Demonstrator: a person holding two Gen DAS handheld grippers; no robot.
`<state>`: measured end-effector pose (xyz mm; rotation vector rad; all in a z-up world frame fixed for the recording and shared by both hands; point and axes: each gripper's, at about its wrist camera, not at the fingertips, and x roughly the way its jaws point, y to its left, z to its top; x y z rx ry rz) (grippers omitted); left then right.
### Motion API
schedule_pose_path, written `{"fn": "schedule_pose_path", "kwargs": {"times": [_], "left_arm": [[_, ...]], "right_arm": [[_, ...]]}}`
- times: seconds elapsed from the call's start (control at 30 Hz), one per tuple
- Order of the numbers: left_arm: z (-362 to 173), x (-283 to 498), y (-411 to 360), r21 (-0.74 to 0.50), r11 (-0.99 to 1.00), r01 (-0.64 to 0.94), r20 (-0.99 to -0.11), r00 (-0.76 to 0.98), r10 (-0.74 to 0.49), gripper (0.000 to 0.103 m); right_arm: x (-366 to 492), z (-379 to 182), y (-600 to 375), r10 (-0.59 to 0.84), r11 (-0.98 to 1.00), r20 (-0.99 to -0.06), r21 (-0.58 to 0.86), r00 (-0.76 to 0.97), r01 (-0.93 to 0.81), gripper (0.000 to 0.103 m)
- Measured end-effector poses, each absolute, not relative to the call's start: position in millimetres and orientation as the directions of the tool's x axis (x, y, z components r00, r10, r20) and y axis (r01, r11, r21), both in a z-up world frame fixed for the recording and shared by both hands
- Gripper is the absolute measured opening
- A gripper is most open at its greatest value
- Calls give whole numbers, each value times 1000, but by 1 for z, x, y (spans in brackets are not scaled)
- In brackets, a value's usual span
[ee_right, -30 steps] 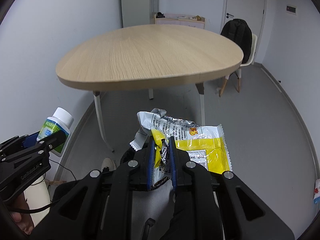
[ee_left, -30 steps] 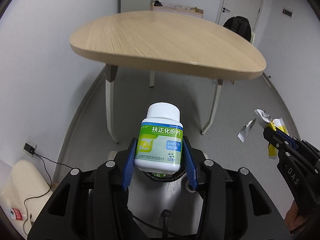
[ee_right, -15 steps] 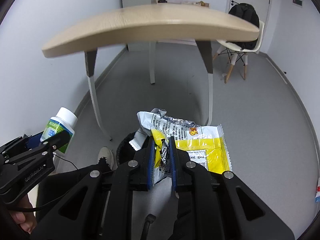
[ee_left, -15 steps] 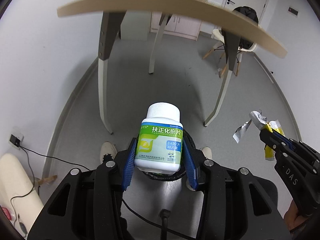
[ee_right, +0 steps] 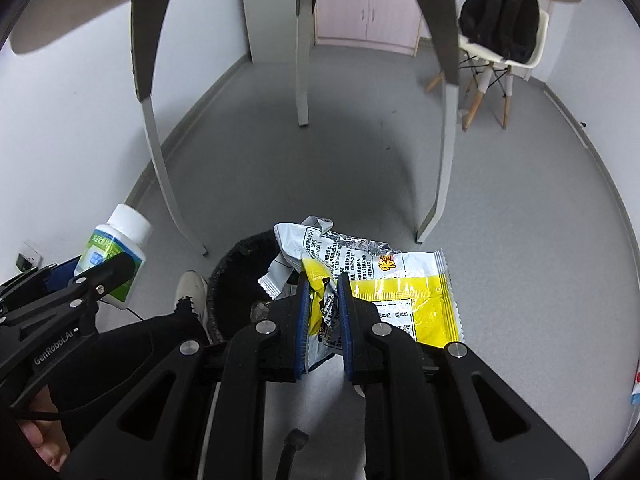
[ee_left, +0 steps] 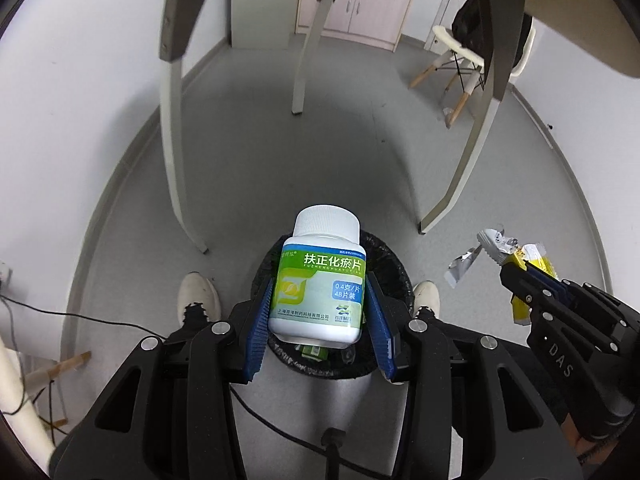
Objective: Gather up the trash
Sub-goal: 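Open the left tool dropping the pill bottle while the right tool releases the wrapper into the bin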
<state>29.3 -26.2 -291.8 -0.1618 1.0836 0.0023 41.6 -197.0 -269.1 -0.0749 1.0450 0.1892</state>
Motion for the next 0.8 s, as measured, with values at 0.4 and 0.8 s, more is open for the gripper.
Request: {"fn": "schedule_pose_path", "kwargs": {"times": [0.4,0.8], "left_arm": [[-347,64,-44,-140,989,-56,-906,410,-105,43],[-357,74,-55,-121,992,-27,-913,396,-100,57]], "right_arm": [[68,-321,-195,85,985,-899,11,430,-172,13],[66,-331,-204,76,990,-911,20,405,-139,13]]}}
